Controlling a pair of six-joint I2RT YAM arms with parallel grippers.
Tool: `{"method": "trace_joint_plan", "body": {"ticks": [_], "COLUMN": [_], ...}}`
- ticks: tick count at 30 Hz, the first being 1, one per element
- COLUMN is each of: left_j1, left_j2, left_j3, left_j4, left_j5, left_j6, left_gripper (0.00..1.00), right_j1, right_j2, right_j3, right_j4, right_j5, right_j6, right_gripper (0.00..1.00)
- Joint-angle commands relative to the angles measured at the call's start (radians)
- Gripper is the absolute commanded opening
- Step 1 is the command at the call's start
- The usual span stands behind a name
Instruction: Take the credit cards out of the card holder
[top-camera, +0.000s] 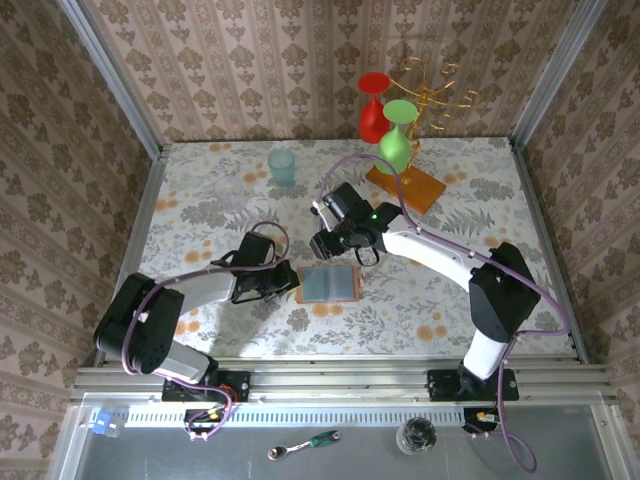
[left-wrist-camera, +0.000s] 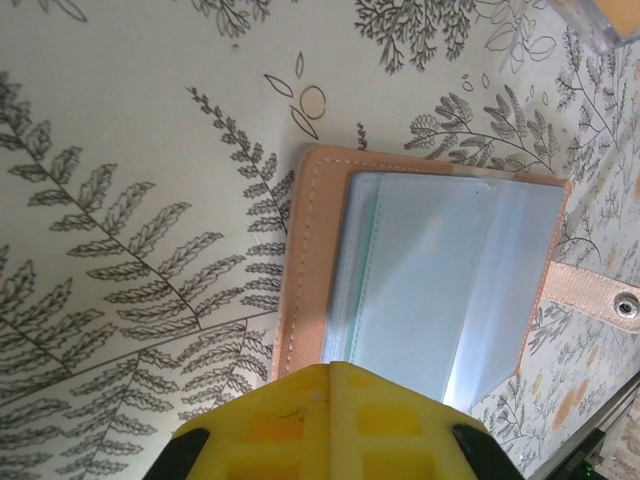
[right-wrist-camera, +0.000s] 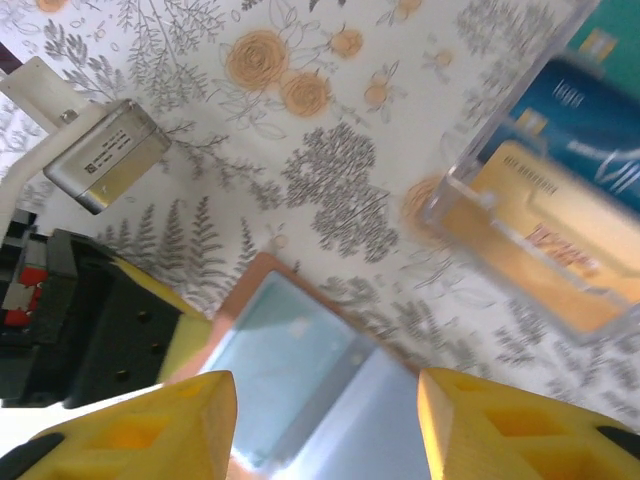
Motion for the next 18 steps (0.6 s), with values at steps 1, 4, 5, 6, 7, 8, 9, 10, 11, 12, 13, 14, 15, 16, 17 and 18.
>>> {"method": "trace_joint_plan", "body": {"ticks": [1, 4, 5, 6, 7, 8, 9, 10, 11, 12, 13, 14, 15, 16, 17, 18], "left_j1": [-0.022, -0.037, -0.041, -0.044, -0.047, -0.049, -0.054, -0.057, -0.060, -0.061, -0.063, -0.062, -0.063, -0.063, -0.063, -0.063], "left_j2": [-0.028, -0.030, -0.030, -0.033, -0.035, -0.038, -0.042, -0.045, -0.048, -0.050, -0.052, -0.054, -0.054, -0.054, -0.052, -0.050], "left_j3": [-0.014, -0.019, -0.020, -0.023, -0.024, -0.026, -0.029, -0.029, -0.031, -0.031, -0.032, -0.034, -0.037, -0.038, -0.039, -0.040], "left_j4": [-0.034, -0.049, -0.052, -0.058, -0.063, -0.067, -0.071, -0.075, -0.078, -0.087, -0.091, -0.093, -0.092, -0.088, -0.086, -0.087], "left_j5": [-0.017, -0.032, -0.040, -0.044, -0.052, -0.060, -0.068, -0.075, -0.081, -0.087, -0.092, -0.095, -0.095, -0.093, -0.093, -0.093], "left_j6": [0.023, 0.020, 0.020, 0.019, 0.018, 0.018, 0.021, 0.019, 0.020, 0.021, 0.022, 0.023, 0.022, 0.021, 0.021, 0.022], "left_gripper": [0.05, 0.04, 0.03, 0.03, 0.03, 0.02, 0.02, 0.02, 0.01, 0.01, 0.01, 0.01, 0.01, 0.01, 0.01, 0.00], "right_j1": [-0.005, -0.005, -0.004, -0.005, -0.005, -0.005, -0.005, -0.005, -0.005, -0.005, -0.004, -0.005, -0.005, -0.005, -0.005, -0.003], "right_j2": [-0.023, -0.009, -0.005, 0.000, 0.004, 0.009, 0.016, 0.021, 0.027, 0.032, 0.038, 0.045, 0.053, 0.062, 0.070, 0.082], "right_j3": [-0.052, -0.080, -0.092, -0.102, -0.108, -0.114, -0.122, -0.130, -0.142, -0.149, -0.155, -0.160, -0.163, -0.164, -0.161, -0.158], "right_j4": [0.079, 0.079, 0.086, 0.095, 0.095, 0.093, 0.101, 0.114, 0.131, 0.144, 0.153, 0.161, 0.170, 0.173, 0.174, 0.176], "right_j5": [-0.121, -0.161, -0.180, -0.201, -0.208, -0.214, -0.230, -0.250, -0.273, -0.291, -0.303, -0.316, -0.327, -0.335, -0.344, -0.354], "right_j6": [0.243, 0.338, 0.362, 0.383, 0.402, 0.421, 0.436, 0.445, 0.458, 0.471, 0.482, 0.492, 0.501, 0.510, 0.518, 0.525], "right_gripper": [0.49, 0.45, 0.45, 0.45, 0.45, 0.44, 0.44, 0.44, 0.44, 0.44, 0.44, 0.44, 0.44, 0.44, 0.45, 0.45]}}
